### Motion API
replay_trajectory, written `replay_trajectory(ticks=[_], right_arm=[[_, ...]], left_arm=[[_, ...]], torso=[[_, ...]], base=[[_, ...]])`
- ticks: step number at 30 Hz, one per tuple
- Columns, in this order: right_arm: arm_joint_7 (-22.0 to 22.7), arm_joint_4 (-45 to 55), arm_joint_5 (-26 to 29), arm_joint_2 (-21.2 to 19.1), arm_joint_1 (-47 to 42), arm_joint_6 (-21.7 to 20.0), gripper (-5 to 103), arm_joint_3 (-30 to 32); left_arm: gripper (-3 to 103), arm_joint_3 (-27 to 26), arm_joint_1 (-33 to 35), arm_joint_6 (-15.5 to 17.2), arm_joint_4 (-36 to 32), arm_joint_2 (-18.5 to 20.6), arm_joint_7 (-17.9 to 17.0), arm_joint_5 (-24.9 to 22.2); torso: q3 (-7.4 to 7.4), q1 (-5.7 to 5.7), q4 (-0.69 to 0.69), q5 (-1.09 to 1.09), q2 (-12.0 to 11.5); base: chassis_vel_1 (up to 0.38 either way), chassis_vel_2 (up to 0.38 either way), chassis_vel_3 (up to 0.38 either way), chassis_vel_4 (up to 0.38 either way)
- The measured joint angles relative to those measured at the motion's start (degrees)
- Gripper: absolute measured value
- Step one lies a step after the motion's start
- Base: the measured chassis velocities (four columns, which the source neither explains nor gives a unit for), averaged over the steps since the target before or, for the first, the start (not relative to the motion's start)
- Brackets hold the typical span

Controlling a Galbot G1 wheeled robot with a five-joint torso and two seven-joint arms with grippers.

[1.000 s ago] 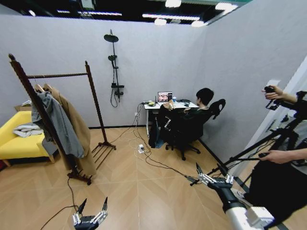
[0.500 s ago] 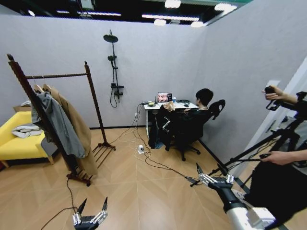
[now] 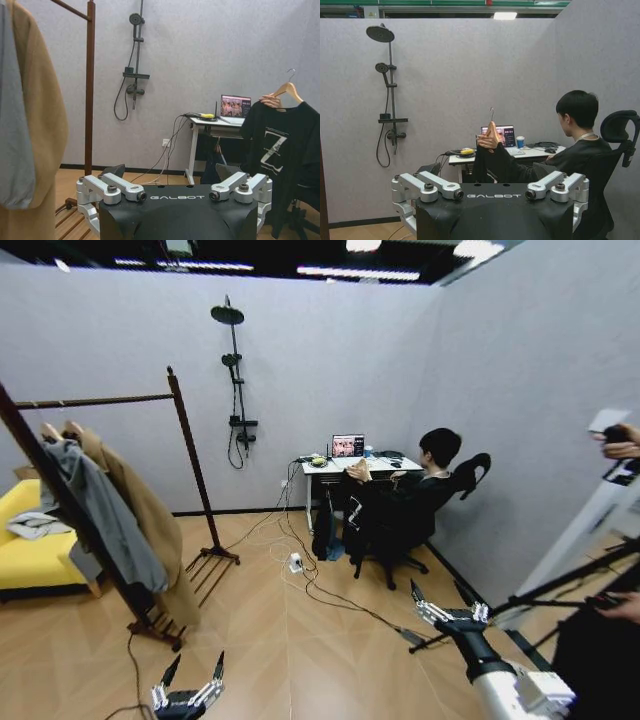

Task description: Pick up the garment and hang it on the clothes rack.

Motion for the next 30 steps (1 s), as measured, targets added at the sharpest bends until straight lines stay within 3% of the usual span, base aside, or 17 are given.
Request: replay_trajectory(ticks=[26,30], right_arm=[[0.1,-0.7,0.3,-0.3,0.9,0.0,100,0.3],[2.5,-0.9,0.0,-0.4,1.5,-0.1,100,0.5]], left_arm=[[100,0.0,0.0,0.0,0.0,0.0,0.0,0.0],[100,0.0,0.0,0.0,0.0,0.0,0.0,0.0]], torso=[[0.0,-0.01,0.0,-0.02,0.0],[0.01,0.01,0.04,0.01,0.0]], base=[[-0.358,0.35,0.365,-0.352],[-0.344,0.353,0.348,-0.345]])
